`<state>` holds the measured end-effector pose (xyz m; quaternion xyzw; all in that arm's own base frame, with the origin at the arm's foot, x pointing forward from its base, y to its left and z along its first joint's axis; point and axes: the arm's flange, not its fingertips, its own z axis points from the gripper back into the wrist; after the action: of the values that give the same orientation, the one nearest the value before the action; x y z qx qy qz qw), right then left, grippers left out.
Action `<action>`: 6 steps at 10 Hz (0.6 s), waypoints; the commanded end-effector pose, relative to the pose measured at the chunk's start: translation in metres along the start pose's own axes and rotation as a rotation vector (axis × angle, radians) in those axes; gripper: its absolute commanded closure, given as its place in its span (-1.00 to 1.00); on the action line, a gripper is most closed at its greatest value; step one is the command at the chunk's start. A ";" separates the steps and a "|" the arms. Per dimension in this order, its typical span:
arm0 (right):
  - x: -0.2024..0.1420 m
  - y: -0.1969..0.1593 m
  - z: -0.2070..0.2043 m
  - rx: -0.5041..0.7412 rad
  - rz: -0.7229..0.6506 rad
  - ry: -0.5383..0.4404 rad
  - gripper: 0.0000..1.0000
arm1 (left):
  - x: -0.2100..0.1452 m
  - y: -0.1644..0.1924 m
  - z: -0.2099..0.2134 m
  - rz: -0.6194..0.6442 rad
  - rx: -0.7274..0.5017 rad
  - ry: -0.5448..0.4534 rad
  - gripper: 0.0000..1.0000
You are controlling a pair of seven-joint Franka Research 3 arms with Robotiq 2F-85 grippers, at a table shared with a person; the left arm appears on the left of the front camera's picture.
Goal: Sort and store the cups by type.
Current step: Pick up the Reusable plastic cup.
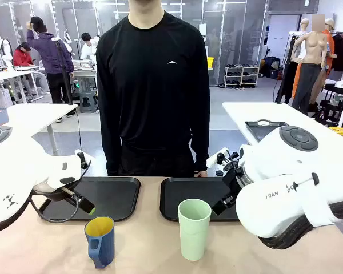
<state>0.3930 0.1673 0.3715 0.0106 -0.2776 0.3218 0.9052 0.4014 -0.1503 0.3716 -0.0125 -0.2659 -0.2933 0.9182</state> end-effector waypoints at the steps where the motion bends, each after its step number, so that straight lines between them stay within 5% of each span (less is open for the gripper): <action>1: 0.000 0.000 0.000 0.000 0.000 0.000 -1.00 | 0.000 0.000 0.000 0.000 0.000 0.000 -1.00; 6: 0.000 0.000 0.000 0.000 0.000 0.000 -1.00 | 0.000 0.000 0.000 0.000 0.000 0.000 -1.00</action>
<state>0.3930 0.1674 0.3715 0.0099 -0.2776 0.3230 0.9047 0.4012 -0.1508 0.3716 -0.0125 -0.2659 -0.2938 0.9181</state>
